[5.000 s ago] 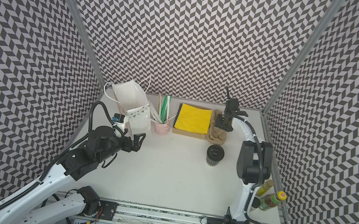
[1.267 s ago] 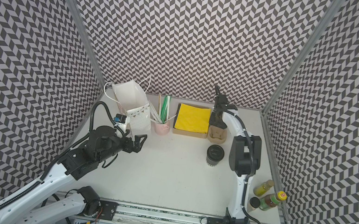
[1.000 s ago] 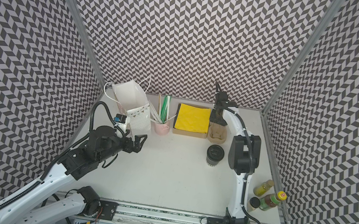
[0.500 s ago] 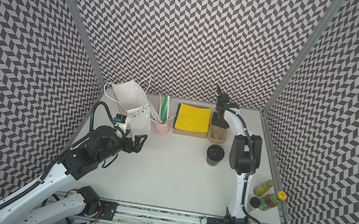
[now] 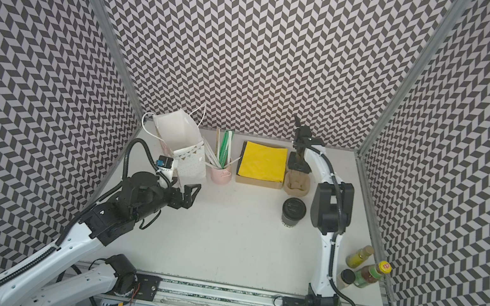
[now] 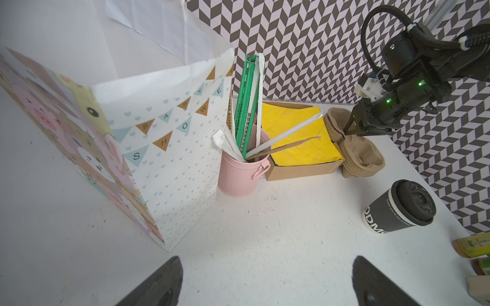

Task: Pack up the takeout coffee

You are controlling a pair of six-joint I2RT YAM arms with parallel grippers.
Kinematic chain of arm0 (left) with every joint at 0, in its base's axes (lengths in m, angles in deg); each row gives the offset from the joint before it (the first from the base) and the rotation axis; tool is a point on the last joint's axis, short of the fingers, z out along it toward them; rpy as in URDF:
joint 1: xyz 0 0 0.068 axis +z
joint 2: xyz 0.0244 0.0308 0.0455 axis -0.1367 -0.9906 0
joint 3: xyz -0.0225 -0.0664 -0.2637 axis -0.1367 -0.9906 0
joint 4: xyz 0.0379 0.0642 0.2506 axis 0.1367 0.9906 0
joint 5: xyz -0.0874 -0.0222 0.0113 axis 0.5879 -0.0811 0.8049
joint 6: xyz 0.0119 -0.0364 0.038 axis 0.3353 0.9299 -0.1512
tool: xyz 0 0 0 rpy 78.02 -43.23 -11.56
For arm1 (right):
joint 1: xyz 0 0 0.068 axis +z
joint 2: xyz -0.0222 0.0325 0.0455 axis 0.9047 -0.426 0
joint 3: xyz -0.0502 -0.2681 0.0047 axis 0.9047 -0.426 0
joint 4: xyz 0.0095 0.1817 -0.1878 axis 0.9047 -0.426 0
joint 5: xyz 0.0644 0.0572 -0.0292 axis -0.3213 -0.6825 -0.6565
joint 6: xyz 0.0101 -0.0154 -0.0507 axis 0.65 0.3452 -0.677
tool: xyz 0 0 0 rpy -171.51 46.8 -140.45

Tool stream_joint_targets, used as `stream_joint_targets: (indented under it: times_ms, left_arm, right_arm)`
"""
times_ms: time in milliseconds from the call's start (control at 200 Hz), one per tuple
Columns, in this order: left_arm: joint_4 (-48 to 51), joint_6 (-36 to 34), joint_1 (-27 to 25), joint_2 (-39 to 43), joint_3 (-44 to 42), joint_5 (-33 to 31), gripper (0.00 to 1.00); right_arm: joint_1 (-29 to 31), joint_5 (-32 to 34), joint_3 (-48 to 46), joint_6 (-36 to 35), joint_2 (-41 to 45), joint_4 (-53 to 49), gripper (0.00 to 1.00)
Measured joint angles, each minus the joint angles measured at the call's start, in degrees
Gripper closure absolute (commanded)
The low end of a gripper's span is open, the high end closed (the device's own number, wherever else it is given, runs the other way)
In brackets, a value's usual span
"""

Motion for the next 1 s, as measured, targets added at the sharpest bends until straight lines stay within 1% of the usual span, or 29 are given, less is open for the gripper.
stream_joint_targets:
  times_ms: [160, 245, 365, 441, 521, 556, 786, 1001]
  left_arm:
    - [0.00, 0.00, 0.00, 0.00, 0.00, 0.00, 0.00]
    - [0.00, 0.00, 0.00, 0.00, 0.00, 0.00, 0.00]
    - [0.00, 0.00, 0.00, -0.02, 0.00, 0.00, 0.00]
    - [0.02, 0.00, 0.00, -0.02, 0.00, 0.00, 0.00]
    - [0.00, 0.00, 0.00, -0.04, 0.00, 0.00, 0.00]
    - [0.02, 0.00, 0.00, -0.02, 0.00, 0.00, 0.00]
    - [0.00, 0.00, 0.00, -0.02, 0.00, 0.00, 0.00]
    - [0.00, 0.00, 0.00, -0.02, 0.00, 0.00, 0.00]
  right_arm:
    - [0.00, 0.07, -0.07, -0.13, -0.17, 0.02, 0.54]
    - [0.00, 0.07, -0.28, -0.17, -0.17, 0.26, 0.57]
    - [0.00, 0.15, -0.28, -0.20, -0.17, 0.24, 0.65]
    - [0.00, 0.20, -0.28, -0.55, -0.17, 0.24, 0.76]
    - [0.02, 0.20, -0.28, -0.35, -0.02, 0.44, 0.78]
    - [0.02, 0.17, -0.28, -0.42, -0.02, 0.48, 0.80]
    - [0.00, -0.48, -1.36, -0.55, 0.70, 1.36, 0.81]
    - [-0.11, -1.68, -1.70, -0.55, 1.20, 1.55, 0.84]
